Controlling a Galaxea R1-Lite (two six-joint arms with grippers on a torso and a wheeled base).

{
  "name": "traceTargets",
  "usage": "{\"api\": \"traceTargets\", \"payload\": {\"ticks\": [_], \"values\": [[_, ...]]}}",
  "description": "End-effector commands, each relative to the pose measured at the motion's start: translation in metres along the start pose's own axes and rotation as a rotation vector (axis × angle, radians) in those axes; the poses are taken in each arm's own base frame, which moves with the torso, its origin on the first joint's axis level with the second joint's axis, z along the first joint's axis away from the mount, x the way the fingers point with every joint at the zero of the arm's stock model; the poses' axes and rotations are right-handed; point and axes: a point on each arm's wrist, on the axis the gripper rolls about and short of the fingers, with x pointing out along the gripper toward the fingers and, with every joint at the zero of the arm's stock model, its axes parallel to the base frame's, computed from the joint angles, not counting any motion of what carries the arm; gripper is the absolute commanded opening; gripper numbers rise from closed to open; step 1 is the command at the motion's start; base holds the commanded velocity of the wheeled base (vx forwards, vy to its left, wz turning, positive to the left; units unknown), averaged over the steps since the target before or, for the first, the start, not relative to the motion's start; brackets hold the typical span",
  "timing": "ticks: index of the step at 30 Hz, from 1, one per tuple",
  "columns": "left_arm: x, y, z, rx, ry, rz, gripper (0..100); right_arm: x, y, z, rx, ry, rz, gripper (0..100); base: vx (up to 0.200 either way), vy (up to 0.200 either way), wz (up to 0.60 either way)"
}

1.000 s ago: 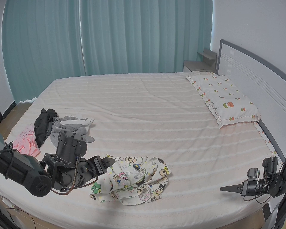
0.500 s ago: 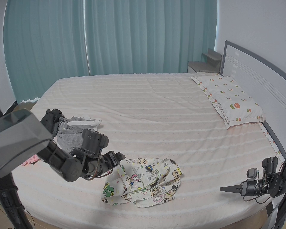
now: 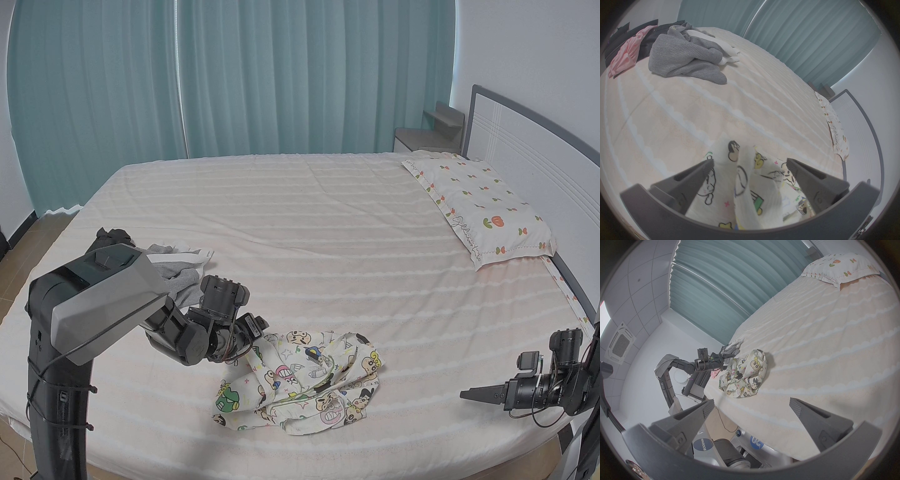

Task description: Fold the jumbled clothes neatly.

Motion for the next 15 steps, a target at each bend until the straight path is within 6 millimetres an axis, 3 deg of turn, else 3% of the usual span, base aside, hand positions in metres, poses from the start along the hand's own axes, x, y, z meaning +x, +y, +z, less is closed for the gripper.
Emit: {"api": "traceTargets", "payload": {"ticks": [1, 12, 15], "values": [[0.003, 0.002, -0.001, 0.000, 0.005, 0.006, 0, 0.001, -0.001, -0.005, 0.023, 0.015, 0.000, 100, 0.000, 0.000, 0.00], [-0.017, -0.007, 0.009, -0.002, -0.077, 0.019, 0, 0.001, -0.002, -0.005, 0.021, 0.009, -0.002, 100, 0.000, 0.000, 0.00], [-0.035, -0.013, 0.009, 0.005, -0.086, -0.005, 0, 0.001, -0.002, -0.005, 0.021, 0.009, -0.002, 100, 0.000, 0.000, 0.00]]}}
